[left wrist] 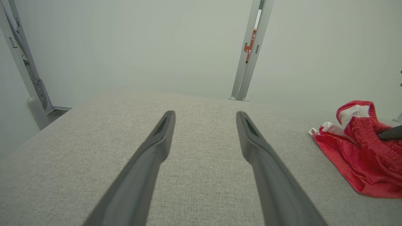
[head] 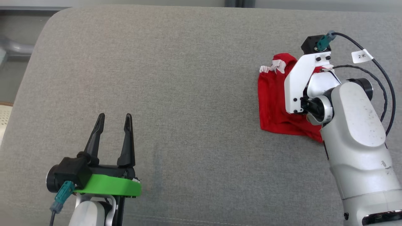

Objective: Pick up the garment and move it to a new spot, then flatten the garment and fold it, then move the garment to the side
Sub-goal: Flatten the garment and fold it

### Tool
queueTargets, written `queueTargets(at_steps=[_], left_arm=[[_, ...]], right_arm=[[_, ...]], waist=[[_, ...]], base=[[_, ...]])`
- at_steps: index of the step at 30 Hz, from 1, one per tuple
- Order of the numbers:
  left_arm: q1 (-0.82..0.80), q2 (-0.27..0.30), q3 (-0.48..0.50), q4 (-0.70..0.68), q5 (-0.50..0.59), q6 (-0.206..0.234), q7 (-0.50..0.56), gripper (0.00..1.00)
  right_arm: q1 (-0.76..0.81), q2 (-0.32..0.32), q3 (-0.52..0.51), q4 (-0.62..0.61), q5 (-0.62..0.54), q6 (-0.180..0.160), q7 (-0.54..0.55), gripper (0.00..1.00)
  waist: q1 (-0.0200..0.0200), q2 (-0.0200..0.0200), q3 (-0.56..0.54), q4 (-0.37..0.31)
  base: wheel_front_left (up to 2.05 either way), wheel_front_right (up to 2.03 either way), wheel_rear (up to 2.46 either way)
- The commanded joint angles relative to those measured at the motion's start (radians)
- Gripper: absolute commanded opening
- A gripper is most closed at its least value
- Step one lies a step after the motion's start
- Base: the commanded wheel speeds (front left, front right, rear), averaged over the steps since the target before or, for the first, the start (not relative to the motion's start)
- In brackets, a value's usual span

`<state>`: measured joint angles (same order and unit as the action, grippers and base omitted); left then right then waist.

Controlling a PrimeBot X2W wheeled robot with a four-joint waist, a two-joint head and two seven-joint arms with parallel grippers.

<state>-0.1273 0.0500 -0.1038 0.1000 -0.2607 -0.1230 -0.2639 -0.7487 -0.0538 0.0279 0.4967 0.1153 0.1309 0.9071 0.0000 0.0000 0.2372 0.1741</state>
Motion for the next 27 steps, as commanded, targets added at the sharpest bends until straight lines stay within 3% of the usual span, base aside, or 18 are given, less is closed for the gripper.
queueTargets(at_steps=[1,2,9,12,14,21,22,23,24,27], left_arm=[[-0.015,0.002,-0.002,0.001,-0.009,-0.002,0.000,1.00],[-0.014,0.002,-0.003,0.001,-0.010,-0.001,0.000,1.00],[0.014,0.002,0.012,0.001,0.000,0.007,0.000,1.00],[0.027,0.002,0.026,0.002,0.006,0.007,0.000,1.00],[0.032,0.002,0.031,-0.001,0.009,0.006,0.000,1.00],[0.049,0.002,0.027,-0.013,0.014,0.005,0.000,1.00],[0.051,0.002,0.026,-0.013,0.014,0.004,0.000,1.00],[0.053,0.002,0.027,-0.014,0.015,0.004,0.000,1.00],[0.053,0.002,0.028,-0.016,0.014,0.004,0.000,1.00],[0.048,0.002,0.025,-0.018,0.013,0.003,0.000,1.00]], right_arm=[[-0.019,-0.001,0.001,0.013,-0.002,0.000,-0.030,0.46],[-0.018,0.000,0.001,0.032,0.005,0.000,-0.046,1.00],[-0.046,0.001,0.030,0.043,0.185,0.000,-0.139,1.00],[-0.055,0.001,0.005,-0.005,0.247,0.000,-0.248,1.00],[-0.043,-0.002,-0.003,-0.040,0.240,0.000,-0.318,1.00],[0.106,-0.120,0.007,-0.152,0.120,0.000,-0.557,1.00],[0.135,-0.131,0.008,-0.162,0.102,0.000,-0.582,0.89],[0.170,-0.139,0.008,-0.172,0.077,0.000,-0.614,0.36],[0.197,-0.144,0.011,-0.178,0.062,0.000,-0.640,0.00],[0.269,-0.156,0.029,-0.181,-0.029,0.000,-0.740,0.00]], waist=[[0.0000,0.0000,0.007,0.020],[0.0000,0.0000,0.007,0.025],[0.0000,0.0000,-0.017,0.030],[0.0000,0.0000,-0.035,0.019],[0.0000,0.0000,-0.047,0.009],[0.0000,0.0000,-0.068,-0.017],[0.0000,0.0000,-0.068,-0.020],[0.0000,0.0000,-0.066,-0.025],[0.0000,0.0000,-0.064,-0.028],[0.0000,0.0000,-0.048,-0.035]], base=[[0.00,0.00,0.00],[0.00,0.00,0.00],[0.00,0.00,0.00],[0.00,0.00,0.00],[0.00,0.00,0.00],[0.00,0.00,0.00],[0.00,0.00,0.00],[0.00,0.00,0.00],[0.00,0.00,0.00],[0.00,0.00,0.00]])
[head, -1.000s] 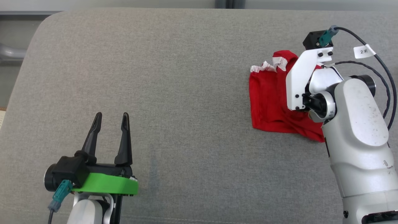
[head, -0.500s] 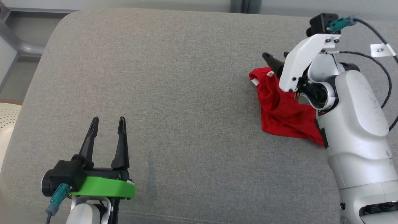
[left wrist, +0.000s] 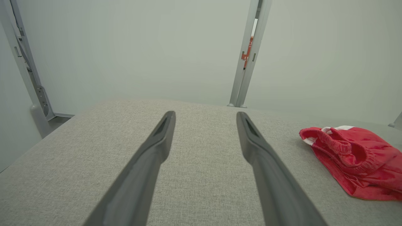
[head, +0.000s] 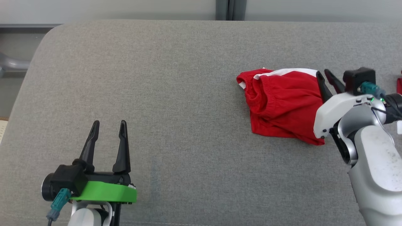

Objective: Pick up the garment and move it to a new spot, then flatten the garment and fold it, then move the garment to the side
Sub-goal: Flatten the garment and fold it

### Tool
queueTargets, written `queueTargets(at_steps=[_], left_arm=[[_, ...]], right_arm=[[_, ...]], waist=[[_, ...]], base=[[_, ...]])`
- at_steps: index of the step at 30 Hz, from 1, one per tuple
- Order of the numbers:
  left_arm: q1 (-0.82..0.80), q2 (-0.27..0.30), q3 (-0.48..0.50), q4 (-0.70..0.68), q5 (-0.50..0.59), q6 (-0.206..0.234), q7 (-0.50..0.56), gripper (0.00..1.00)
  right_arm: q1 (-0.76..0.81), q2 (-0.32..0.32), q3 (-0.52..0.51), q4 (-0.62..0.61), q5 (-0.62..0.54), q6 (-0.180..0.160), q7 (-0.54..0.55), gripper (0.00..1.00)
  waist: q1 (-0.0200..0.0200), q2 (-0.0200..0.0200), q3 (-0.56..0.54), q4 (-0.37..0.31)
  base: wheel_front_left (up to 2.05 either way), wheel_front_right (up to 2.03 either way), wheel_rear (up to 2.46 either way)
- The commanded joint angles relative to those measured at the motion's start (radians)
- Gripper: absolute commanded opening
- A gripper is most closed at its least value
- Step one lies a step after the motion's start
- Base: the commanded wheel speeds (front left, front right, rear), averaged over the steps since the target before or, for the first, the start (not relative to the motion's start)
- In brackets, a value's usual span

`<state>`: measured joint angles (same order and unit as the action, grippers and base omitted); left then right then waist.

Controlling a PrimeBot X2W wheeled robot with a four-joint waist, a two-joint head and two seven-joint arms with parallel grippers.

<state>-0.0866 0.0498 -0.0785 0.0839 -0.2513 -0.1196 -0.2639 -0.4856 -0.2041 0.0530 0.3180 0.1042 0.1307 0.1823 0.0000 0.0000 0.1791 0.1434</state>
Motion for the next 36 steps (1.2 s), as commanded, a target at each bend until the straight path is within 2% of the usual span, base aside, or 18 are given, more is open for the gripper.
queueTargets(at_steps=[1,8,13,16,18,25,30,36], left_arm=[[0.002,0.002,-0.002,-0.001,0.005,-0.001,0.000,1.00],[-0.032,0.002,-0.011,0.001,0.008,-0.004,0.000,1.00],[-0.046,0.002,-0.016,0.003,0.006,-0.005,0.000,1.00],[-0.051,0.002,-0.018,0.007,-0.001,-0.006,0.000,1.00],[-0.055,0.002,-0.022,0.009,-0.004,-0.007,0.000,1.00],[-0.050,0.002,-0.022,0.012,-0.009,-0.005,0.000,1.00],[-0.033,0.002,-0.010,0.010,-0.003,0.001,0.000,1.00],[-0.009,0.002,0.010,0.009,0.006,0.004,0.000,1.00]], right_arm=[[0.020,0.000,0.014,0.006,-0.043,0.000,-0.039,0.00],[0.013,0.102,0.042,0.178,-0.123,0.000,-0.148,0.00],[-0.055,0.140,0.057,0.314,-0.143,0.000,-0.194,0.00],[-0.096,0.150,0.087,0.397,-0.127,0.000,-0.209,0.00],[-0.118,0.154,0.144,0.430,-0.072,0.000,-0.226,0.00],[-0.162,0.151,0.321,0.474,0.113,0.000,-0.267,0.00],[-0.173,0.151,0.351,0.488,0.163,0.000,-0.292,0.00],[-0.133,0.152,0.366,0.385,0.264,0.000,-0.382,0.00]], waist=[[0.0000,0.0000,0.015,-0.006],[0.0000,0.0000,0.050,0.009],[0.0000,0.0000,0.068,0.034],[0.0000,0.0000,0.075,0.053],[0.0000,0.0000,0.078,0.065],[0.0000,0.0000,0.072,0.078],[0.0000,0.0000,0.052,0.065],[0.0000,0.0000,0.011,0.024]], base=[[0.00,0.00,0.00],[0.00,0.00,0.00],[0.00,0.00,0.00],[0.00,0.00,0.00],[0.00,0.00,0.00],[0.00,0.00,0.00],[0.00,0.00,0.00],[0.00,0.00,0.00]])
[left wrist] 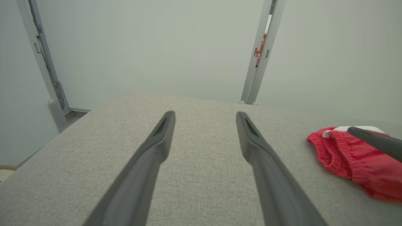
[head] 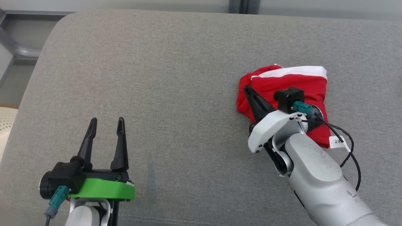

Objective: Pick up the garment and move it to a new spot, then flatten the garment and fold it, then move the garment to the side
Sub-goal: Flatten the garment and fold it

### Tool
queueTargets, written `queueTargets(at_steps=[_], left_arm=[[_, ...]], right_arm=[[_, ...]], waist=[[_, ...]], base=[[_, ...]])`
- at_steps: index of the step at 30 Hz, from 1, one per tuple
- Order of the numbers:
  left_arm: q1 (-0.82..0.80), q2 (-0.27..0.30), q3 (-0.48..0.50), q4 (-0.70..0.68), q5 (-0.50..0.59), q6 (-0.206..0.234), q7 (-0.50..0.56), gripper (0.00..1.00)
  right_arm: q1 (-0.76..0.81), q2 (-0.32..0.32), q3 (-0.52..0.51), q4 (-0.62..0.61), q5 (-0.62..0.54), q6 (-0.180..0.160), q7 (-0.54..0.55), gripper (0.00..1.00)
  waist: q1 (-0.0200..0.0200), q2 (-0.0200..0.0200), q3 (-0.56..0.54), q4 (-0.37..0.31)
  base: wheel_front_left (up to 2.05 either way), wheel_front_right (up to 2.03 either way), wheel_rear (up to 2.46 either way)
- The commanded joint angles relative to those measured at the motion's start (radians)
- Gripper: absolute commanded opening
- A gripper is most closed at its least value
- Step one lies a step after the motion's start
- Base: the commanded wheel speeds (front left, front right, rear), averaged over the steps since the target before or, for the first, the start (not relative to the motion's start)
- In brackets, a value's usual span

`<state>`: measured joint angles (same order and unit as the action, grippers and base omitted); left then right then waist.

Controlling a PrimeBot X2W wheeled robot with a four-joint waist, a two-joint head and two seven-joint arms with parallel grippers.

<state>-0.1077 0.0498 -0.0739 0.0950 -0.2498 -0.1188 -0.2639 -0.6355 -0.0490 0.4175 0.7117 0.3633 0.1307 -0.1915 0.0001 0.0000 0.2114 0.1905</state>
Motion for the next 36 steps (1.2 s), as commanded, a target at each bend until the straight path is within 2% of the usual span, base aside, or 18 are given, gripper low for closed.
queueTargets(at_steps=[1,2,3,4,12,18,25,36], left_arm=[[0.017,0.002,0.012,-0.002,0.006,0.004,0.000,1.00],[0.022,0.002,0.018,-0.003,0.008,0.005,0.000,1.00],[0.028,0.002,0.027,-0.005,0.010,0.006,0.000,1.00],[0.033,0.002,0.034,-0.007,0.012,0.007,0.000,1.00],[0.059,0.002,0.066,-0.011,0.005,0.011,0.000,1.00],[0.065,0.002,0.069,0.012,-0.005,0.013,0.000,1.00],[0.072,0.002,0.083,0.078,-0.012,0.008,0.000,1.00],[0.039,0.002,0.102,0.197,-0.009,0.002,0.000,1.00]], right_arm=[[0.028,-0.003,-0.005,-0.040,0.022,0.000,-0.021,0.00],[0.039,-0.003,-0.014,-0.067,0.030,0.000,-0.030,0.06],[0.055,-0.004,-0.031,-0.103,0.025,0.000,-0.039,0.49],[0.071,-0.004,-0.049,-0.131,0.020,0.000,-0.044,1.00],[0.284,-0.006,-0.309,-0.451,-0.099,0.000,-0.020,1.00],[0.391,-0.020,-0.428,-0.560,-0.121,0.000,0.024,1.00],[0.444,-0.082,-0.403,-0.498,-0.103,0.000,0.057,1.00],[0.424,-0.124,-0.336,-0.324,-0.050,0.000,-0.016,1.00]], waist=[[-0.0001,0.0000,-0.031,-0.034],[-0.0001,0.0000,-0.039,-0.044],[-0.0001,0.0000,-0.048,-0.057],[-0.0001,0.0000,-0.055,-0.069],[-0.0001,0.0000,-0.100,-0.161],[-0.0001,0.0000,-0.121,-0.201],[-0.0001,0.0000,-0.155,-0.231],[-0.0001,0.0000,-0.205,-0.233]], base=[[0.00,0.00,0.00],[0.00,0.00,0.00],[0.00,0.00,0.00],[0.00,0.00,0.00],[0.00,0.00,0.00],[0.00,0.00,0.00],[0.00,0.00,0.00],[0.00,0.00,0.00]])
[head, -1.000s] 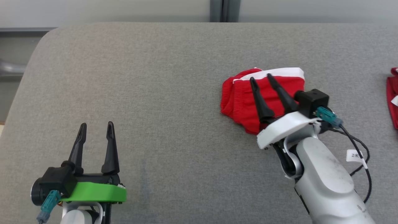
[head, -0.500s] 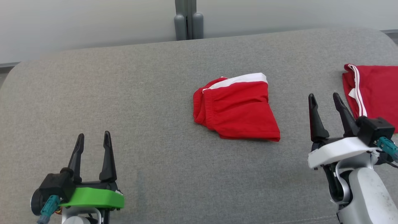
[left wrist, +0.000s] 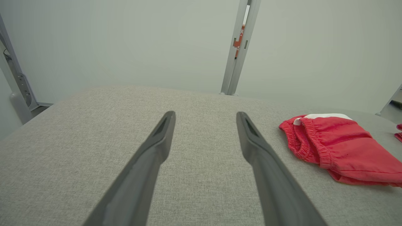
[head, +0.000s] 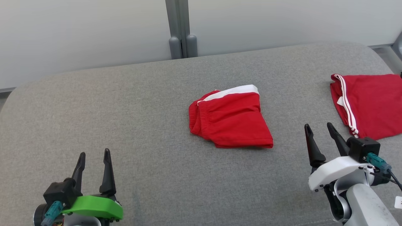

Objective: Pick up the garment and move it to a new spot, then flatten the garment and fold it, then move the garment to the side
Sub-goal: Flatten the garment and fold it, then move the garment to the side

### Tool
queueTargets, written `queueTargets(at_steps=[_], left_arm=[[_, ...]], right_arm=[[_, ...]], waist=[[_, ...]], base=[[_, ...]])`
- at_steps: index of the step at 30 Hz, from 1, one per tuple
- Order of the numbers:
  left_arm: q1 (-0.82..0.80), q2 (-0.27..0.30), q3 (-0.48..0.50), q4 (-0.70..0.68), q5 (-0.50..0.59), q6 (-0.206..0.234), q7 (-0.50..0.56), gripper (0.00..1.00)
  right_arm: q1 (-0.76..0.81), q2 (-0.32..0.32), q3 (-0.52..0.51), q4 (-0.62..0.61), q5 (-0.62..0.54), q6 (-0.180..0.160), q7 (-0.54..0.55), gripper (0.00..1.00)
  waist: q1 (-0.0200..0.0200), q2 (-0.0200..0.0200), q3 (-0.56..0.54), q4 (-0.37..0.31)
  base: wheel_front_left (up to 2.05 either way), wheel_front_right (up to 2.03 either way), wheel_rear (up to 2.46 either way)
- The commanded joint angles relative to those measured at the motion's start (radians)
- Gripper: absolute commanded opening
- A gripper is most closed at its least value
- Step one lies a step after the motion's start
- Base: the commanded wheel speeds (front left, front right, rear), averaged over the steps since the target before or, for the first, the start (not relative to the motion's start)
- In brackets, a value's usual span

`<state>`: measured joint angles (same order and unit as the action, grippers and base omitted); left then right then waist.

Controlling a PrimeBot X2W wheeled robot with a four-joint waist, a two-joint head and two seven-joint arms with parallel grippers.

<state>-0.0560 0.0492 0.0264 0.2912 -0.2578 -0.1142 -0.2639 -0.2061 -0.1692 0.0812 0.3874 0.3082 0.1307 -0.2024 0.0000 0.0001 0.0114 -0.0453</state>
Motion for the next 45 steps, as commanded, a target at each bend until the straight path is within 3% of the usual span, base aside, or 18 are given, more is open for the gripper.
queueTargets(at_steps=[1,25,28,33,37,40,45], left_arm=[[-0.015,0.003,0.001,0.009,0.001,-0.003,0.000,1.00],[-0.009,0.003,-0.002,0.006,-0.006,-0.001,0.000,1.00],[-0.017,0.003,-0.003,-0.001,-0.005,-0.003,0.000,1.00],[-0.037,0.003,-0.016,-0.010,-0.018,-0.004,0.000,1.00],[-0.061,0.003,-0.035,-0.017,-0.029,0.001,0.000,1.00],[-0.073,0.003,-0.047,-0.020,-0.036,0.006,0.000,1.00],[-0.090,0.003,-0.055,-0.022,-0.047,0.010,0.000,1.00]], right_arm=[[-0.008,-0.005,0.003,0.012,0.009,0.000,-0.011,1.00],[-0.083,-0.024,0.061,0.091,0.042,0.000,0.004,1.00],[-0.147,-0.015,0.079,0.116,0.058,0.000,0.085,1.00],[-0.296,0.021,0.066,0.207,0.124,0.000,0.344,1.00],[-0.400,0.035,0.040,0.289,0.120,0.000,0.484,1.00],[-0.455,0.036,0.016,0.366,0.059,0.000,0.544,1.00],[-0.511,0.069,-0.054,0.468,-0.005,0.000,0.553,1.00]], waist=[[0.0000,-0.0001,-0.008,0.004],[0.0000,-0.0001,0.024,0.038],[0.0000,-0.0001,0.041,0.039],[0.0000,-0.0001,0.084,0.066],[0.0000,-0.0001,0.128,0.107],[0.0000,-0.0001,0.153,0.138],[0.0000,-0.0001,0.187,0.181]], base=[[0.00,0.00,0.00],[0.00,0.00,0.00],[0.00,0.00,0.00],[0.00,0.00,0.00],[0.00,0.00,0.00],[0.00,0.00,0.00],[0.00,0.00,0.00]])
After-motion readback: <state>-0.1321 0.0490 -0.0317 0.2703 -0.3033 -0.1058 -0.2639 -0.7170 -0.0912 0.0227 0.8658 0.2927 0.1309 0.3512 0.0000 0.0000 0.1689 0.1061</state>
